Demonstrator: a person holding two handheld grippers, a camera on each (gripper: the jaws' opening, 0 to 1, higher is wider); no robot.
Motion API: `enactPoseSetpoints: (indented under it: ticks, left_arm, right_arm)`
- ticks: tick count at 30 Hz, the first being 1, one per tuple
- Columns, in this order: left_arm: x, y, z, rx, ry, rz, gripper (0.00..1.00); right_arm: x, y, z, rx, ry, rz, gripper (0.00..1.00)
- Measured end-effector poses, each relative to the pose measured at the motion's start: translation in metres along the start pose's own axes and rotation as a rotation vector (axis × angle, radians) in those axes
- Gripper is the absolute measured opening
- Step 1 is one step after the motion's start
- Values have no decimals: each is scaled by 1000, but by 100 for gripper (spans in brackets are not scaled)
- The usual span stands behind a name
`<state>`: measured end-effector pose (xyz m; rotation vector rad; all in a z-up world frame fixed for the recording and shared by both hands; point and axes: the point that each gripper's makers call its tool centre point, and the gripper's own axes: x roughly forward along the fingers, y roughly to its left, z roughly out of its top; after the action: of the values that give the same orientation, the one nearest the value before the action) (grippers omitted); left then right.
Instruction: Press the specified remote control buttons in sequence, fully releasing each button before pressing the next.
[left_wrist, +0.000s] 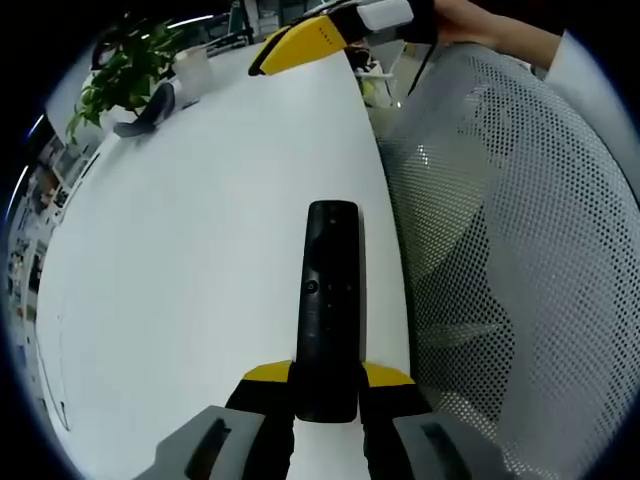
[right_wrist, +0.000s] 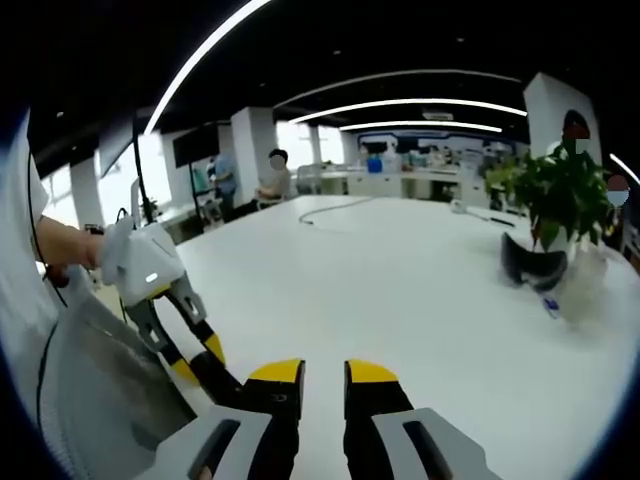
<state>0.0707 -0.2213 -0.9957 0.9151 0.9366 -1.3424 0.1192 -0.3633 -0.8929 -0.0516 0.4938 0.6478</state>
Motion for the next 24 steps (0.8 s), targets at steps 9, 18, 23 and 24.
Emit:
enactPoseSetpoints:
  ticks: [9,18,23,24]
  left_arm:
    - [0,0,-1,-8,-18,5,24]
    - [-1,0,-2,-20,-76,7,24]
    - [-1,0,-3,-30,-109,8,24]
    - [-1,0,-3,-31,-117,10,24]
  right_arm:
    - [5,20,-12,63,65,121,7]
    - [13,49,-24,-31,187,232,0]
    - [16,55,-30,-59,229,258,0]
    - [16,56,-34,-67,250,268,0]
